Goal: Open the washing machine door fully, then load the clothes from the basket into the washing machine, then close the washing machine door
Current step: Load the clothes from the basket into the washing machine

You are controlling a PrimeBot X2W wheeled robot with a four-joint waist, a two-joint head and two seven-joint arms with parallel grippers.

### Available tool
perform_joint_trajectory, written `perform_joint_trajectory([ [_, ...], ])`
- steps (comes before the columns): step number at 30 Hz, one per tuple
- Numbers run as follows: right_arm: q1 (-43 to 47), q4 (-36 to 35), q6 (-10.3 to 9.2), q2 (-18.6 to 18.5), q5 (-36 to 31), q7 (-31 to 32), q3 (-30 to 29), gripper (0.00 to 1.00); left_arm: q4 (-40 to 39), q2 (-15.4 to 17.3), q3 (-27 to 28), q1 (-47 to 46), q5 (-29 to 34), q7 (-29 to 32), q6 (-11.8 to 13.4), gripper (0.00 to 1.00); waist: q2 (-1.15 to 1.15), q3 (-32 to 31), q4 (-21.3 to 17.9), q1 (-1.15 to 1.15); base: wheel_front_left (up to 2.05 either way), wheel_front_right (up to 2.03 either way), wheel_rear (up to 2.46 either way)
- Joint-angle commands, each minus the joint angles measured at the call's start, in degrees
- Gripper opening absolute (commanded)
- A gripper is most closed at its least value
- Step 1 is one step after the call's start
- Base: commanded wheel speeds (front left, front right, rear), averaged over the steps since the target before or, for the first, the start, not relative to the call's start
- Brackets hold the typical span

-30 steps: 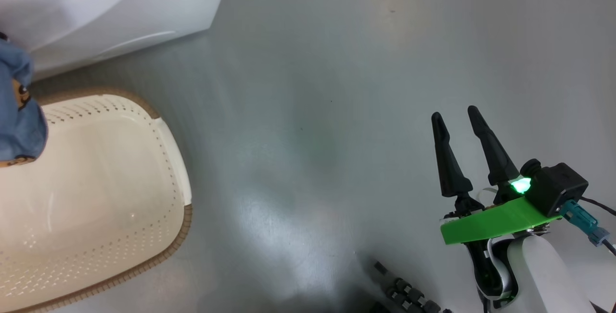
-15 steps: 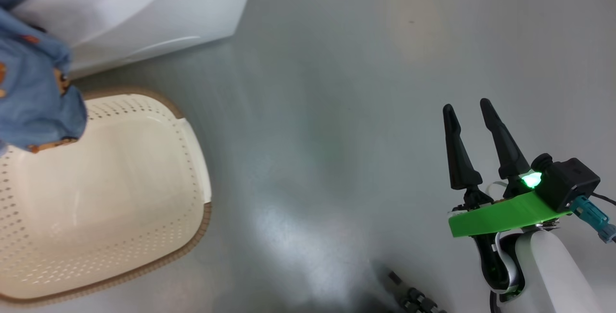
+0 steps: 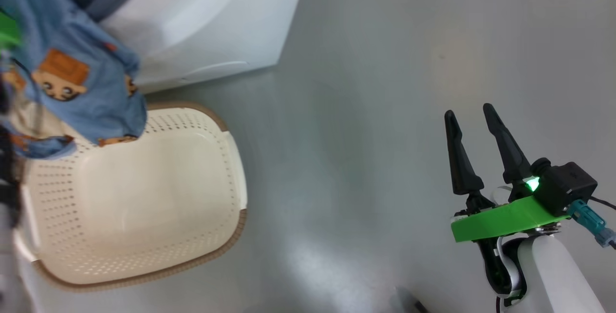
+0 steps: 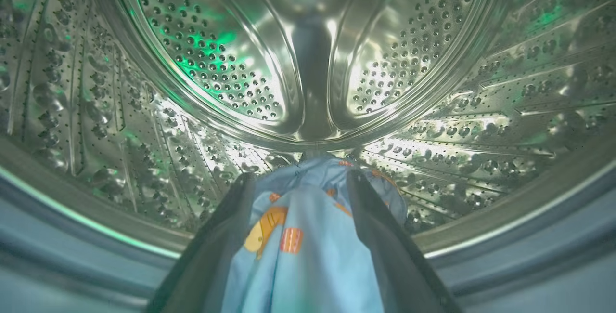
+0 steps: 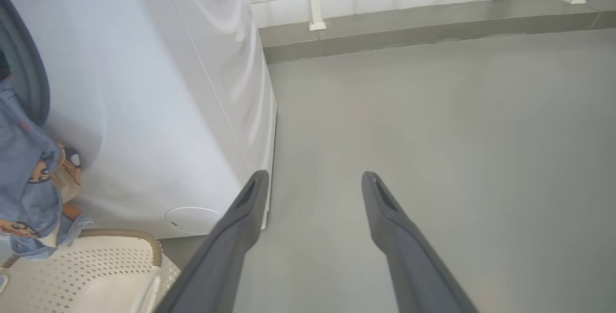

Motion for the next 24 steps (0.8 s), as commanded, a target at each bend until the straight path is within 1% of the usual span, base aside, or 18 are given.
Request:
perform_joint_trajectory([
  [1, 1.97, -1.56, 0.31, -0.52, -1.10, 0.44, 0.79, 1.00, -2.44, 1.69, 0.68, 2.69, 0.04, -0.55, 0.37, 1.00, 0.00, -3.38, 3.20, 0.00, 0.00, 0.00, 0.00],
  [7, 3.41, -2.09, 0.31, -0.52, -2.49, 2.16, 0.78, 1.00, -10.03, -1.99, 0.80, 13.76, 0.36, -1.25, 2.00, 1.00, 0.00, -7.70, 6.05, 0.00, 0.00, 0.00, 0.00],
  [14, 6.18, -2.36, 0.31, -0.52, -4.04, 3.90, 0.23, 1.00, -26.35, -5.83, 2.27, 31.87, 2.70, -1.32, 4.83, 1.00, 0.00, -13.90, 7.69, 0.00, 0.00, 0.00, 0.00],
  [18, 7.77, -2.84, 0.31, -0.52, -5.27, 5.20, 0.05, 1.00, -34.04, -7.84, 2.59, 41.94, 3.99, -1.32, 6.31, 1.00, 0.00, -17.57, 8.03, 0.00, 0.00, 0.00, 0.00],
  [21, 9.14, -3.35, 0.31, -0.52, -5.87, 6.31, -0.03, 1.00, -37.66, -9.12, 2.59, 48.56, 4.13, -1.33, 7.02, 1.00, 0.00, -20.37, 8.25, 0.00, 0.00, 0.00, 0.00],
  [22, 9.14, -3.35, 0.31, -0.52, -5.87, 6.31, -0.03, 1.00, -37.66, -9.12, 2.59, 48.56, 4.13, -1.33, 7.02, 1.00, 0.00, -20.37, 8.25, 0.00, 0.00, 0.00, 0.00],
  [24, 9.95, -3.71, 0.31, -0.52, -6.31, 7.15, 0.04, 1.00, -39.52, -9.71, 2.44, 52.44, 4.27, -1.33, 7.38, 1.00, 0.00, -22.20, 8.32, 0.00, 0.00, 0.00, 0.00],
])
